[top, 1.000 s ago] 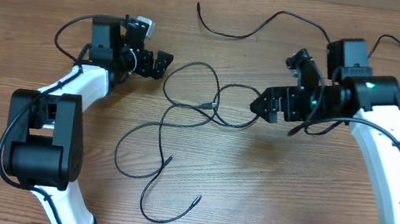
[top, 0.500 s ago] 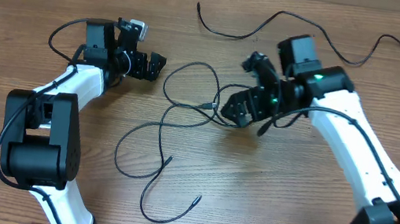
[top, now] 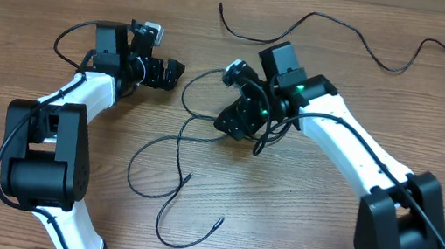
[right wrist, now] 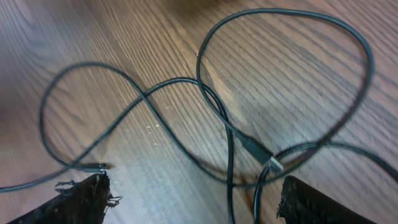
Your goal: Untangle cables
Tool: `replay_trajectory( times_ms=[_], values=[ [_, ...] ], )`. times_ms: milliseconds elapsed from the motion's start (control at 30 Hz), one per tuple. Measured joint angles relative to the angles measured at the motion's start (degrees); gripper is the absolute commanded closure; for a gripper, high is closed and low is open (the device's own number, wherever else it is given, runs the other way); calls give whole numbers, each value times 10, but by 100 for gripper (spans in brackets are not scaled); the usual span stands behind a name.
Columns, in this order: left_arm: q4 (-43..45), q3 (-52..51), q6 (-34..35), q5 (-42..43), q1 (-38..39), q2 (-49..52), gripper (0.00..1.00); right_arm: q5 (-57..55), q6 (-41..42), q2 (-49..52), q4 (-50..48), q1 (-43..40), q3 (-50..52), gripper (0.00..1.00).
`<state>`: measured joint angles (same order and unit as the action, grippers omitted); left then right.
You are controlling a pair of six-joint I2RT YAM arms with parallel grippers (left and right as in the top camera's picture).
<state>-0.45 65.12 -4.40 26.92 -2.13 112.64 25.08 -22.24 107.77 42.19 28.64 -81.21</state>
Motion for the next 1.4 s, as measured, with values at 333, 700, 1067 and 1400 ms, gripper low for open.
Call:
replay_trajectory(
  times_ms=[333,700,1067,1400],
  values=[
    [0,0,0,0,0,0,1,0,-143,72,-55,10,0,10],
    [0,0,0,-2,0,0,1,0,-180,114,-145,10,0,18],
    [0,0,0,-2,0,0,1,0,-185,135,-141,10,0,39],
    [0,0,0,-2,0,0,1,2,-185,155,-143,10,0,56]
  ],
)
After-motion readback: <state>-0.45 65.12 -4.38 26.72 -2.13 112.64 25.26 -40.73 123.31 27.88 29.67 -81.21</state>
